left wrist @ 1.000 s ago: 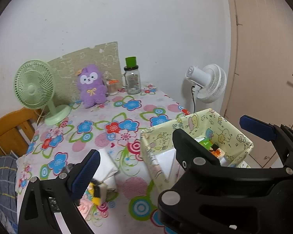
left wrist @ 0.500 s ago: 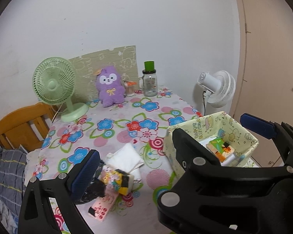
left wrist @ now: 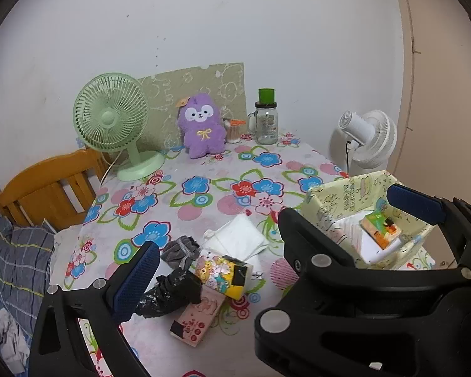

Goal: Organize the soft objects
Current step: 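Move both tools back over the cartoon pouch and black plastic bag, then grasp the cartoon-print pouch with the right gripper while the left gripper grasps the black bag, then carry the pouch and black bag over the basket and lower them inside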

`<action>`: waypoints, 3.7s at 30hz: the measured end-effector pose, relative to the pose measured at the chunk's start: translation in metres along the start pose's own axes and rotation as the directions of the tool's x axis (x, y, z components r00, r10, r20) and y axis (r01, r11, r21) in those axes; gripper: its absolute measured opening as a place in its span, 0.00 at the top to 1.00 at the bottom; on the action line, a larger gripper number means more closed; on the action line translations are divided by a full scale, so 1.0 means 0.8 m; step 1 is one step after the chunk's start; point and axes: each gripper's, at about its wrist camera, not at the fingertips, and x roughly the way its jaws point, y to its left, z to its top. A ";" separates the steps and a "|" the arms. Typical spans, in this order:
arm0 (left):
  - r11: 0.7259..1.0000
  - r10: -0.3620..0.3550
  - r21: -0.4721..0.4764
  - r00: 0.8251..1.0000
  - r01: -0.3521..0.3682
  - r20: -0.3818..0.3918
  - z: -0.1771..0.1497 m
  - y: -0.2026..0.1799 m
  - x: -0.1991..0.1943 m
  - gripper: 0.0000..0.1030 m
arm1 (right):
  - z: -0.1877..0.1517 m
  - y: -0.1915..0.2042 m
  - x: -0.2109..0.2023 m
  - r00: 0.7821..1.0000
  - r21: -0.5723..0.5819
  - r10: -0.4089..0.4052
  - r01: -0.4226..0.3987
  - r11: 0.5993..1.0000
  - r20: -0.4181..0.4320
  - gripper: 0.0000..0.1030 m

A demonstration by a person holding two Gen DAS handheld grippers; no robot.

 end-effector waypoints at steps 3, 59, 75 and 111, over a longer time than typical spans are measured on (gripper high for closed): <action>1.000 0.001 -0.005 1.000 -0.001 -0.011 -0.004 0.009 0.008 0.01 | -0.003 0.006 0.010 1.000 0.001 0.002 -0.002 1.000 -0.012 0.00; 0.990 0.041 -0.124 0.966 -0.075 -0.256 -0.087 0.111 0.159 0.23 | -0.073 0.079 0.195 0.951 -0.063 0.072 -0.095 0.993 -0.302 0.18; 0.995 0.037 -0.084 0.978 -0.055 -0.207 -0.087 0.098 0.143 0.50 | -0.078 0.078 0.187 0.940 -0.031 0.113 -0.130 0.991 -0.322 0.68; 0.995 0.056 -0.076 0.996 -0.061 -0.069 -0.032 0.054 0.070 0.58 | -0.025 0.046 0.101 0.982 -0.046 0.092 -0.101 0.994 -0.168 0.73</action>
